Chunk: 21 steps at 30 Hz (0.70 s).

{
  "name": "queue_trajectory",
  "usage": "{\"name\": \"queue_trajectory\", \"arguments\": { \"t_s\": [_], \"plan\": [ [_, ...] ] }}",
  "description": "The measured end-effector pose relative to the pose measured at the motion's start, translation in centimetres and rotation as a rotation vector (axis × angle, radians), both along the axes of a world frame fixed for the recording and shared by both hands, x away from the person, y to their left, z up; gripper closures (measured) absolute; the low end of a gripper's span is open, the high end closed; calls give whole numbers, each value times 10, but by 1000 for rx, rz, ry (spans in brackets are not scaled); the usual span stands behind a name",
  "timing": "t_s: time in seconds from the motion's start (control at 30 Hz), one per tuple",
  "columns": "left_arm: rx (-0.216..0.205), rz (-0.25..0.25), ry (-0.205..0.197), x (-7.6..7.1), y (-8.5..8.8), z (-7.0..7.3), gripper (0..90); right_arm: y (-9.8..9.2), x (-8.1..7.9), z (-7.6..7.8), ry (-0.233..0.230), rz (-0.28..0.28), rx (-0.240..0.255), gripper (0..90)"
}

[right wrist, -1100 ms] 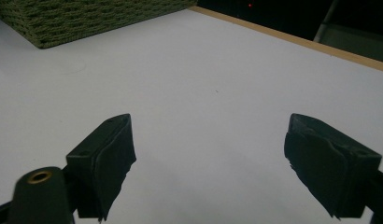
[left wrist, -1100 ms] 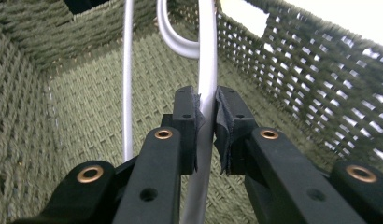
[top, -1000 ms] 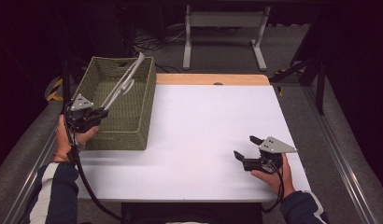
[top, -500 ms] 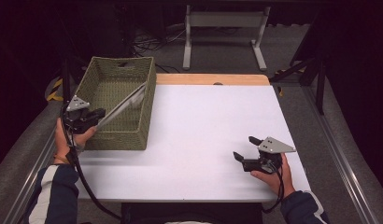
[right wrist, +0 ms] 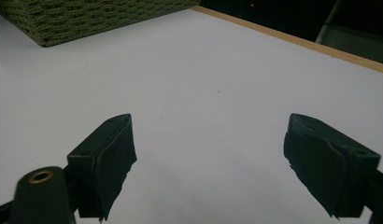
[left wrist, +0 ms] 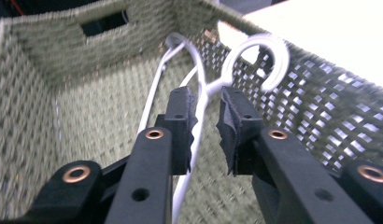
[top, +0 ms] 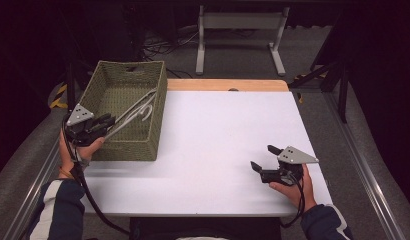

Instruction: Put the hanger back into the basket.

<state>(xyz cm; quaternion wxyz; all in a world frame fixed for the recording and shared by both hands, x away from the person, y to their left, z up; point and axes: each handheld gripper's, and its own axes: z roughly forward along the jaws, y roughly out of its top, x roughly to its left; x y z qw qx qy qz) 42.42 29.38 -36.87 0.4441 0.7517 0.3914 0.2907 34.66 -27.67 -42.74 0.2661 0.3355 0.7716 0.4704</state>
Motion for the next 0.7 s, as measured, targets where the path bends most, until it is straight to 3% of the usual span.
{"name": "queue_trajectory", "arguments": {
  "t_s": [0.23, 0.7],
  "plan": [
    [-3, -56, -93, -10, -19, 8, 640, 0, -2, 3, -26, -5, -7, 168],
    [-13, -135, -192, -26, -58, 14, 414, 7, -7, 6, -61, -13, -31, 168]
  ]
}}
